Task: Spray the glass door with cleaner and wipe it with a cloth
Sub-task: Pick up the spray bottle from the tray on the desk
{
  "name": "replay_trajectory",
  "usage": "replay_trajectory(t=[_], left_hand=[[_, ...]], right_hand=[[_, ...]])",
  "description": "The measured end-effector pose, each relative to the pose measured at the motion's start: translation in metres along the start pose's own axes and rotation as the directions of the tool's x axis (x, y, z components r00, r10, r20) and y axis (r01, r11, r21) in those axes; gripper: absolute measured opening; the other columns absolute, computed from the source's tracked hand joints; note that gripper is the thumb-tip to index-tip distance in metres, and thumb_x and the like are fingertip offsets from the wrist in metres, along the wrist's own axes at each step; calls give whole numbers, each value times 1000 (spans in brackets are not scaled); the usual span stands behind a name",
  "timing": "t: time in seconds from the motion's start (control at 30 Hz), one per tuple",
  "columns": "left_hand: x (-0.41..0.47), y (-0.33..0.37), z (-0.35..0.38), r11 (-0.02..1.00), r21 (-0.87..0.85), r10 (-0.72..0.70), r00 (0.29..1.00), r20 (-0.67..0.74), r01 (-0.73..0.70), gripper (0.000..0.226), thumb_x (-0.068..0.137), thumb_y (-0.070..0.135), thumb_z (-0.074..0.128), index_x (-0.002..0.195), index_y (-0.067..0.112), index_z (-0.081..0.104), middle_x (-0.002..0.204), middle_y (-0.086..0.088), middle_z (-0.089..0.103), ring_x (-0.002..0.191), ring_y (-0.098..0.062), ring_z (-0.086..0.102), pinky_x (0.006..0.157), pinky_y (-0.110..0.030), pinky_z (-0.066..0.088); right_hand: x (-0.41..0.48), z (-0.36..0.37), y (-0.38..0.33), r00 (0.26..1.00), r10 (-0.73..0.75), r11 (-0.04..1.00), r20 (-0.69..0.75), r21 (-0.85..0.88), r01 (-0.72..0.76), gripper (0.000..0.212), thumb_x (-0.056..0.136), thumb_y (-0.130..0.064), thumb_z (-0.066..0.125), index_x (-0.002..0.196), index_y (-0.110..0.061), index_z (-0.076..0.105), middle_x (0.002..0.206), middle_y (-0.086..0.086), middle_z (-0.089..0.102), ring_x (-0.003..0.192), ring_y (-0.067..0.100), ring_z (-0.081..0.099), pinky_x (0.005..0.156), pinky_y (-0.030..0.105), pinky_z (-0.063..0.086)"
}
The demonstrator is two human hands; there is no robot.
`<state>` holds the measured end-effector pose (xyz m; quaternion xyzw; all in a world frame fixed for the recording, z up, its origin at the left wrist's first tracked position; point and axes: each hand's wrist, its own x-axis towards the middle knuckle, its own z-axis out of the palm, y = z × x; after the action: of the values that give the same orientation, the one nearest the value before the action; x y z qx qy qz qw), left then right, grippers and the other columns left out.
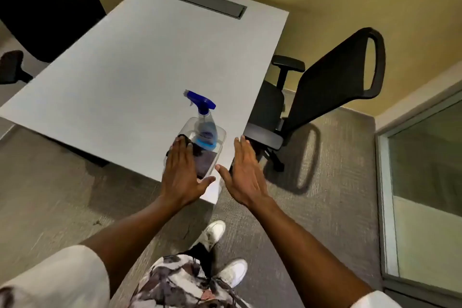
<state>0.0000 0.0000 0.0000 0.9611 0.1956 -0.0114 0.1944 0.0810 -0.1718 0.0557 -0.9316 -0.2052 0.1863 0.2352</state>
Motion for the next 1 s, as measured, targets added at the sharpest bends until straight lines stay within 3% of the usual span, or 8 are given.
replay_trajectory(t=[0.1, 0.2, 0.27, 0.43, 0.6, 0.73, 1.0], left_hand=[[19, -5, -8, 985, -29, -167, 984, 54, 169, 144, 73, 103, 46, 173, 7, 7, 184, -20, 1, 172, -35, -2, 138, -49, 4], [35, -9, -13, 967, -48, -244, 962, 123, 251, 149, 72, 88, 75, 171, 3, 3, 182, -25, 1, 171, -39, -1, 140, -52, 9], [43, -13, -12, 961, -63, -258, 954, 155, 271, 155, 68, 87, 80, 171, 2, 0, 182, -25, -1, 171, -39, -2, 140, -52, 9], [49, -18, -4, 945, -43, -305, 918, 255, 326, 168, 62, 87, 84, 170, 0, -11, 182, -24, -7, 171, -39, -4, 139, -50, 8], [53, -21, 0, 946, -16, -308, 910, 278, 325, 168, 63, 89, 81, 169, 0, -13, 182, -25, -9, 171, -40, -4, 140, -51, 8], [56, -20, -1, 944, 7, -316, 901, 297, 329, 167, 64, 89, 81, 169, 0, -13, 182, -25, -8, 171, -41, -4, 140, -51, 8], [57, -20, 3, 946, 34, -320, 913, 252, 322, 164, 62, 93, 77, 169, 4, -9, 182, -25, -2, 171, -43, 2, 139, -54, 10]], right_hand=[[29, -1, -13, 999, 1, 999, 48, 41, -3, 94, 108, -61, 54, 175, -18, 4, 186, 6, 4, 173, 30, 5, 140, 53, 21], [59, 0, -30, 999, 2, 993, 33, 116, -6, 98, 103, -58, 66, 174, -16, 13, 183, 10, 20, 169, 31, 20, 134, 52, 30], [78, 3, -37, 1000, 22, 985, 9, 173, -23, 101, 99, -57, 74, 173, -17, 18, 180, 9, 28, 165, 30, 28, 131, 51, 35], [116, 13, -53, 995, 91, 953, -29, 293, -78, 94, 93, -44, 86, 167, -19, 33, 165, 9, 49, 152, 31, 47, 121, 51, 49], [135, 18, -62, 986, 158, 933, -51, 333, -133, 74, 98, -40, 82, 158, -16, 48, 153, 12, 61, 141, 31, 57, 111, 41, 51], [138, 16, -64, 980, 185, 929, -74, 339, -150, 62, 98, -36, 82, 151, -14, 59, 145, 12, 68, 135, 31, 64, 110, 44, 54], [118, -5, -63, 956, 226, 882, -186, 456, -119, 62, 96, -43, 83, 146, -13, 62, 139, 8, 73, 122, 22, 69, 94, 28, 53]])
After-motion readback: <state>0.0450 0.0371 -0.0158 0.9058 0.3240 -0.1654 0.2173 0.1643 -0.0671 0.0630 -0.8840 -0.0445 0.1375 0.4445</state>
